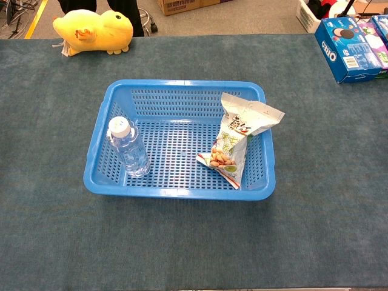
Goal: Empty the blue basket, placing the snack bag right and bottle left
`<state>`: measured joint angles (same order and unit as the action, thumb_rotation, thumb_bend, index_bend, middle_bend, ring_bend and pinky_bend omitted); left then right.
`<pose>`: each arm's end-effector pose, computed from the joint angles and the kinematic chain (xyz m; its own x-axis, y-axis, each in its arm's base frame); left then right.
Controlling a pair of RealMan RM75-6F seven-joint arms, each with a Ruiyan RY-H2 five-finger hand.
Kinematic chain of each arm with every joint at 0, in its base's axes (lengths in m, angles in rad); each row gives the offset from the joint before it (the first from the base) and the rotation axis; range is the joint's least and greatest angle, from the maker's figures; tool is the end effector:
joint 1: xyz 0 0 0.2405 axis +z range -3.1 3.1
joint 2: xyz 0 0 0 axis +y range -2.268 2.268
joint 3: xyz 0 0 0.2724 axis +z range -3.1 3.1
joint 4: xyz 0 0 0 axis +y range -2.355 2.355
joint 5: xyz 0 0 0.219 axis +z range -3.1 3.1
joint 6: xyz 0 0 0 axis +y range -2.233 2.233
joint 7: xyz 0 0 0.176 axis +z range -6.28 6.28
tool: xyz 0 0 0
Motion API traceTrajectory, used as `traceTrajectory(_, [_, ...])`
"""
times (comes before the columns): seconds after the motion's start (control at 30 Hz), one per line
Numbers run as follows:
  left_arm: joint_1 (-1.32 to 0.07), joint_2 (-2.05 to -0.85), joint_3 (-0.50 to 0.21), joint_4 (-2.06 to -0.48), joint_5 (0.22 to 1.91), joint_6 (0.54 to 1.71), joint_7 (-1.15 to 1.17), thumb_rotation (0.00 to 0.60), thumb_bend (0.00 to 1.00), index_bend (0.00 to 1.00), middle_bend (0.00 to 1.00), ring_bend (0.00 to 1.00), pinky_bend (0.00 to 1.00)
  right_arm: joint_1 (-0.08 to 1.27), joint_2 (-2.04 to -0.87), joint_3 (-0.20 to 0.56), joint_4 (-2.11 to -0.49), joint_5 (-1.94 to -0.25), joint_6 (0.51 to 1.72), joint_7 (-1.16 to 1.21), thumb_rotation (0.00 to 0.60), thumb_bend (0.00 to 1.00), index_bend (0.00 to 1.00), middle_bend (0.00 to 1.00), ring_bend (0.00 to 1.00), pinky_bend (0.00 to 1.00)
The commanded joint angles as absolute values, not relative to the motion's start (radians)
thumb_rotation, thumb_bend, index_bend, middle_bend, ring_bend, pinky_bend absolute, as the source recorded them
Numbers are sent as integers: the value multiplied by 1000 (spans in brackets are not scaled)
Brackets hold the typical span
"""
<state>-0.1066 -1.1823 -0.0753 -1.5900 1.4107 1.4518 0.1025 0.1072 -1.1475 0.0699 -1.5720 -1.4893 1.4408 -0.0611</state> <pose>-0.3372 0.2273 0.1427 0.4396 0.0114 0.8981 0.8964 0.0573 -0.4395 -0.3327 -0.2273 0.1492 0.4585 -0.0155 0.8886 -0.8886 -0.0179 0.4582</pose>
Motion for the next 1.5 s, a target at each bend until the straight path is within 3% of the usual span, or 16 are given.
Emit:
traceTrajectory(0.03, [-107, -1182, -76, -1593, 1407, 1451, 109, 600, 260, 388, 464, 271, 426, 107, -1151, 69, -1567, -1492, 1442, -49, 600, 169, 319, 324, 230, 426])
traceTrajectory(0.63, [-84, -1199, -65, -1577, 1393, 1468, 101, 600, 259, 388, 489, 271, 426, 157, -1080, 88, -1715, -1554, 1421, 87, 600, 166, 319, 324, 231, 426])
traceTrajectory(0.93, [-80, -1204, -57, -1559, 1401, 1464, 81, 600, 260, 378, 495, 271, 426, 205, -1025, 82, -1861, -1563, 1342, 108, 600, 134, 319, 324, 231, 426])
traceTrajectory(1.2, [-76, -1209, -53, -1546, 1401, 1458, 66, 600, 259, 378, 497, 271, 426, 255, -1001, 101, -2015, -1470, 1247, 81, 600, 44, 319, 324, 230, 401])
traceTrajectory(1.5, [-67, -1212, -47, -1530, 1404, 1460, 40, 600, 259, 378, 497, 271, 426, 323, -1030, 136, -2102, -1318, 1154, 15, 600, 34, 319, 324, 231, 373])
